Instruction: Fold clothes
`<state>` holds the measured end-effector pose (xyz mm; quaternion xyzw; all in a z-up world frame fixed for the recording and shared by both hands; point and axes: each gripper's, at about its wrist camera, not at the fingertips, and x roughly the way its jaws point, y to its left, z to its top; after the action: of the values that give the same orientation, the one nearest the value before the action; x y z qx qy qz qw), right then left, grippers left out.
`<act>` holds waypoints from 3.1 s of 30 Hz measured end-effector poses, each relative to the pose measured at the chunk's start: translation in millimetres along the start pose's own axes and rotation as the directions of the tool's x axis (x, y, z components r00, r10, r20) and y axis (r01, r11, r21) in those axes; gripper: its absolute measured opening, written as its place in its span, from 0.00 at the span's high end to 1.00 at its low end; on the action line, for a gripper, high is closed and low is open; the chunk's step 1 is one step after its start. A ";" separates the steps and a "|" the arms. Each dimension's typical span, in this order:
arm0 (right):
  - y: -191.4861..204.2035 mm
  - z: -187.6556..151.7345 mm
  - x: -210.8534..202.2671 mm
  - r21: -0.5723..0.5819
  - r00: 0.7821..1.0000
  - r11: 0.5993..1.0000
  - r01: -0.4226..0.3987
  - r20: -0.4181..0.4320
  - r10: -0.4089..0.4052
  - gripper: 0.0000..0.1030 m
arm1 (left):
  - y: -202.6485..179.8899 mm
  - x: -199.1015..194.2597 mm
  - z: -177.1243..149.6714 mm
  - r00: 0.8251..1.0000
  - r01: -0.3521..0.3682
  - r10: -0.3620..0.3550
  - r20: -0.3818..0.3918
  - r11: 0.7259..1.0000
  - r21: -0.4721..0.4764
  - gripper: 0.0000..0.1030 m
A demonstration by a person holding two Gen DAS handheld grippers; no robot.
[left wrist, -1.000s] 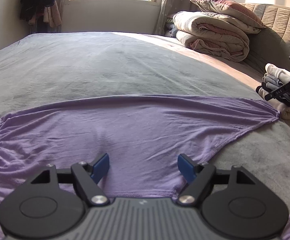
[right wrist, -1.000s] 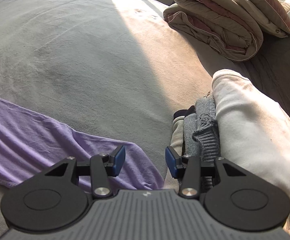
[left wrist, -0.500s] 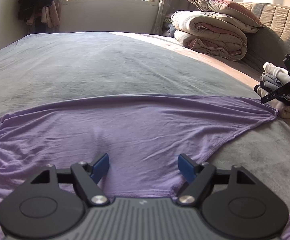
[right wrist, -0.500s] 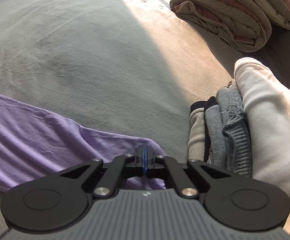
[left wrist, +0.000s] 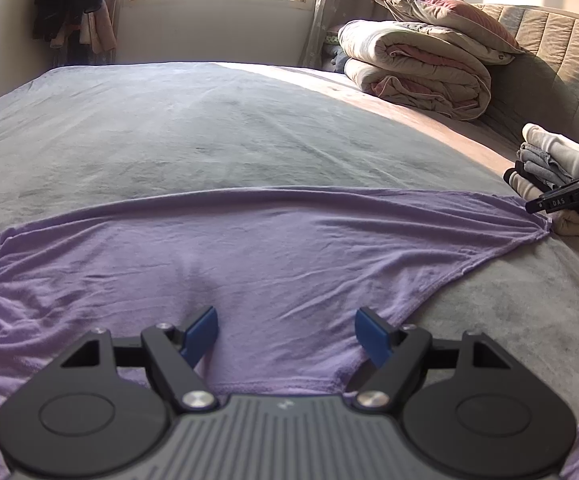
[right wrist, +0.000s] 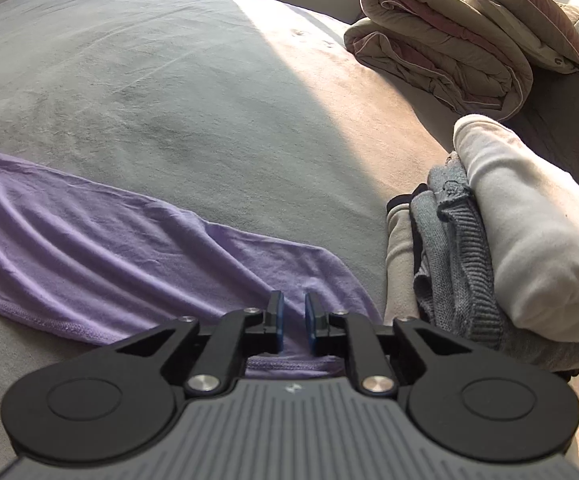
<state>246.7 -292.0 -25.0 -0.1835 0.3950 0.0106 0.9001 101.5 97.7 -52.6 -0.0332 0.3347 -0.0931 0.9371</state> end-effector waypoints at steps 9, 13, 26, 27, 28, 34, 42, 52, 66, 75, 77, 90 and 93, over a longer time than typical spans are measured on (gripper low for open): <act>-10.6 50.8 35.0 -0.118 0.981 0.993 -0.023 -0.193 0.000 0.74 | 0.8 0.3 0.5 1.000 0.007 -0.007 0.000 1.000 -0.008 0.25; -9.4 67.1 47.8 -0.283 0.944 0.957 -0.066 -0.328 -0.031 0.74 | 1.6 0.9 0.2 1.000 0.011 -0.011 0.000 1.000 -0.011 0.25; -14.5 42.5 62.4 -0.282 0.937 0.956 -0.077 -0.347 -0.027 1.00 | -1.1 3.3 0.4 1.000 0.008 -0.008 -0.001 1.000 0.003 0.24; -15.7 39.9 55.4 -0.278 0.944 0.958 -0.071 -0.330 -0.026 1.00 | -1.0 3.2 0.7 1.000 0.009 -0.009 -0.001 1.000 -0.001 0.24; -16.3 37.0 48.2 -0.278 0.949 0.959 -0.064 -0.313 -0.027 1.00 | -0.7 2.8 1.1 1.000 0.012 -0.012 -0.002 1.000 -0.006 0.24; -12.8 16.8 1.1 -0.220 0.973 0.972 -0.082 -0.231 0.030 1.00 | 0.7 1.0 2.6 1.000 0.030 -0.030 -0.003 0.999 -0.031 0.24; 12.7 -16.9 -11.6 -0.109 0.955 0.980 -0.166 -0.266 0.132 0.99 | 0.9 0.7 3.4 0.999 0.039 -0.039 -0.007 0.999 -0.033 0.24; -11.8 -6.3 -27.3 0.154 0.975 0.980 -0.122 -0.165 0.147 0.87 | 0.5 0.5 4.4 0.999 0.049 -0.049 -0.012 0.998 -0.036 0.24; -25.5 2.2 13.3 0.429 0.987 0.902 0.051 -0.158 0.020 0.98 | 0.3 0.7 4.9 0.998 0.058 -0.058 -0.014 0.997 -0.045 0.24; -45.9 46.6 31.3 0.461 0.977 0.861 0.214 -0.103 -0.187 1.00 | -0.1 1.7 4.2 0.998 0.057 -0.057 -0.014 0.998 -0.036 0.24; -45.7 50.3 41.5 0.456 0.970 0.856 0.242 -0.110 -0.216 1.00 | 0.1 1.5 4.1 0.998 0.057 -0.058 -0.014 0.998 -0.036 0.24; -9.8 55.7 83.6 0.270 0.927 0.887 0.374 -0.144 -0.347 0.89 | 2.2 -1.0 6.3 0.998 0.068 -0.069 -0.010 0.997 -0.047 0.24; -2.0 56.4 74.9 0.262 0.941 0.904 0.339 -0.101 -0.323 0.62 | 3.9 -3.0 8.6 0.997 0.072 -0.073 -0.002 0.996 -0.054 0.24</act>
<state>338.5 -284.2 -42.8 -0.1210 0.3804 -0.2026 0.8942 105.2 102.1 -44.5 -0.0702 0.3374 -0.1181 0.9313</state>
